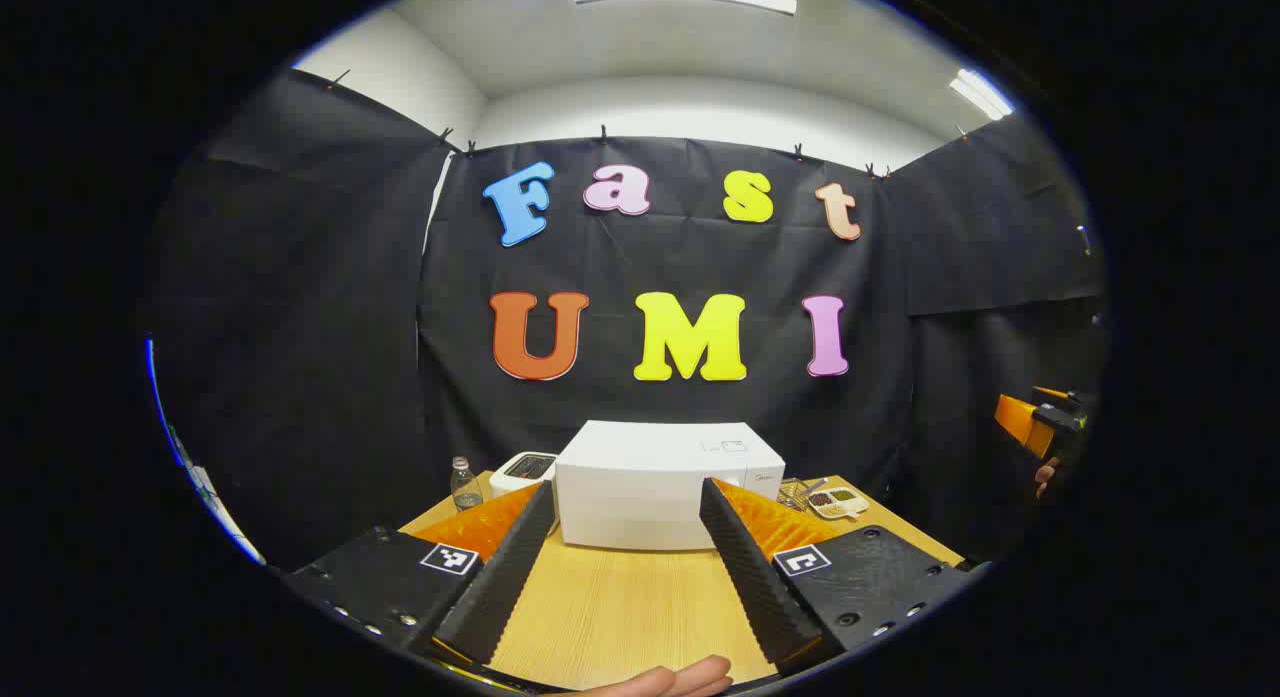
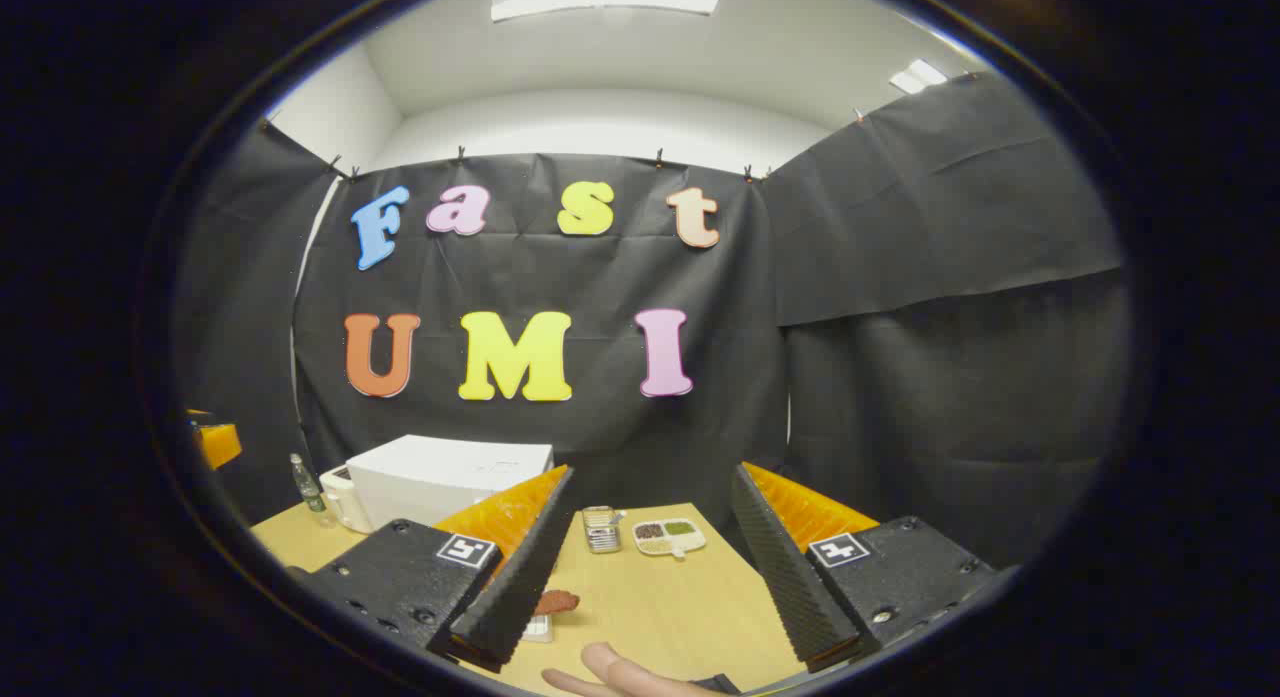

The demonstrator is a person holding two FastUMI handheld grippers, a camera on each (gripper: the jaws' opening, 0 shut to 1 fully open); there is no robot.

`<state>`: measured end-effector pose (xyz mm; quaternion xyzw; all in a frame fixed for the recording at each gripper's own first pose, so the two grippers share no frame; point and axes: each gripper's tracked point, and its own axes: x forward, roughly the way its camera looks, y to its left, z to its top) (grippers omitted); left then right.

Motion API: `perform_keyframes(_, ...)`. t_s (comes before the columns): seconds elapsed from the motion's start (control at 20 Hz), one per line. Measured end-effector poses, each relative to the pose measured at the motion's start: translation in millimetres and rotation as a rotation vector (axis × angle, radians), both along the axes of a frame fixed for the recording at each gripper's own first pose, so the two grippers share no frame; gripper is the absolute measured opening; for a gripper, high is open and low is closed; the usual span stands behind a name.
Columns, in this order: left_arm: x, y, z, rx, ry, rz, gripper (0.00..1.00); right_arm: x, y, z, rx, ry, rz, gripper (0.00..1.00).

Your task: Open the microwave oven with the left hand, put the food in, and close the microwave oven.

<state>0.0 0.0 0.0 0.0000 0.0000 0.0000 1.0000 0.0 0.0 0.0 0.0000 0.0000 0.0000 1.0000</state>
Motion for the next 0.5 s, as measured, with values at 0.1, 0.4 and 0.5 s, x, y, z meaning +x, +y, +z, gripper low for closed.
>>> perform_keyframes(0.1,0.8,-3.0,-2.5,0.004,0.007,-0.010,0.91,2.3,-0.4,-2.1,-0.004,0.007,0.002,0.91)
perform_keyframes(0.4,6.9,-2.5,-11.5,-0.002,0.023,-0.011,0.91,5.3,-3.0,-5.5,-0.006,0.013,0.002,0.91)
perform_keyframes(0.5,9.2,-2.9,-13.4,-0.007,0.027,-0.017,0.91,6.5,-3.0,-6.8,-0.008,0.017,0.003,0.91)
